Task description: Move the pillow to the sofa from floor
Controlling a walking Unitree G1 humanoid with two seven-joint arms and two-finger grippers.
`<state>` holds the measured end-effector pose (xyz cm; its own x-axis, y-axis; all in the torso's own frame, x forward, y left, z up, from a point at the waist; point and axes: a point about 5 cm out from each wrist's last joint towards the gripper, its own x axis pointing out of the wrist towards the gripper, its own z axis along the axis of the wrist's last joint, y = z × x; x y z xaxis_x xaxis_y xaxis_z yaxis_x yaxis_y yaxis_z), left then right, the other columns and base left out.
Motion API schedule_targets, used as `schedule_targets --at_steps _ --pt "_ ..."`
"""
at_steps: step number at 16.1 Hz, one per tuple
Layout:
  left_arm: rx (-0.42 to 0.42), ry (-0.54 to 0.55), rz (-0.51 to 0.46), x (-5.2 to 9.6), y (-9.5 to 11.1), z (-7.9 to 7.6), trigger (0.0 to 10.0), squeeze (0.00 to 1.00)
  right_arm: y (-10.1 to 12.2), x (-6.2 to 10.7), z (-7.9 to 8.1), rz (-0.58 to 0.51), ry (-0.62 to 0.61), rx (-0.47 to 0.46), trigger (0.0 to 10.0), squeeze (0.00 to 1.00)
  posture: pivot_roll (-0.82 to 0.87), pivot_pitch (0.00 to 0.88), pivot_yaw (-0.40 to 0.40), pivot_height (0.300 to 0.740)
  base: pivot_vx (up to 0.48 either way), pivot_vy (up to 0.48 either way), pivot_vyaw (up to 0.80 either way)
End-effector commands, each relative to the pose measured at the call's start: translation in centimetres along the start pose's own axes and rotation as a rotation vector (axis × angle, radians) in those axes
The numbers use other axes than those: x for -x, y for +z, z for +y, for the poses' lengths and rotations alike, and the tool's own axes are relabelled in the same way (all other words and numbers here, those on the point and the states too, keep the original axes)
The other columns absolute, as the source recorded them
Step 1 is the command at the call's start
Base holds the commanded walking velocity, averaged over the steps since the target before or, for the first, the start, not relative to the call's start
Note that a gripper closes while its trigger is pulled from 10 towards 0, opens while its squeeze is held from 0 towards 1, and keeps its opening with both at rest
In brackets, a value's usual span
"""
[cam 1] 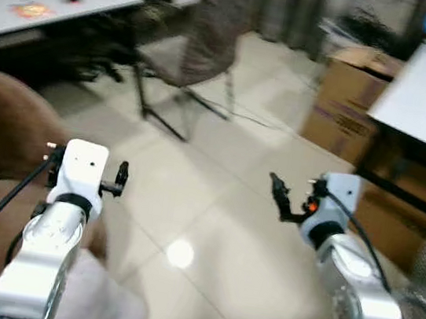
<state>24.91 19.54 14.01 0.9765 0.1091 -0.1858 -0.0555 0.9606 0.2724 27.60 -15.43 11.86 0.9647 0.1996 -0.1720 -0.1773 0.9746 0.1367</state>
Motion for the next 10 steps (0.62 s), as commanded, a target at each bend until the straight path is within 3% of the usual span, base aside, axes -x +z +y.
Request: schedule_targets --at_steps 1,3,6,7,9,10 --pt "-0.001 0.016 -0.009 0.0 0.3 0.2 10.0 0.0 0.2 -0.4 0.4 -0.009 0.004 -0.026 10.0 1.0 -0.06 0.0 0.029 0.74 0.0 0.0 0.8" --pt "0.01 0.013 -0.007 0.0 0.4 0.1 10.0 0.0 0.6 -0.3 0.0 -0.039 -0.001 0.064 10.0 1.0 -0.07 0.0 0.028 0.74 0.0 0.0 0.8" --pt "0.028 0.009 -0.03 0.4 0.6 0.1 10.0 0.0 0.9 -0.2 -0.4 -0.06 -0.058 0.101 10.0 1.0 -0.06 0.0 0.014 0.74 0.0 0.0 0.8" --pt "0.044 0.013 -0.037 0.4 0.8 0.2 10.0 0.0 1.2 -0.4 -0.2 -0.074 -0.066 0.127 10.0 1.0 -0.06 0.0 0.014 0.74 0.0 -0.398 0.8" --pt "0.043 0.023 -0.038 0.7 0.7 0.1 10.0 0.0 1.2 -0.8 0.0 -0.049 -0.109 0.141 10.0 1.0 -0.04 0.0 -0.013 0.74 0.0 -0.48 0.0" --pt "0.045 0.038 -0.036 0.9 0.6 0.3 10.0 0.0 1.3 -0.9 0.0 -0.09 -0.118 0.141 10.0 0.0 -0.02 0.0 -0.029 0.74 0.0 -0.48 0.0"
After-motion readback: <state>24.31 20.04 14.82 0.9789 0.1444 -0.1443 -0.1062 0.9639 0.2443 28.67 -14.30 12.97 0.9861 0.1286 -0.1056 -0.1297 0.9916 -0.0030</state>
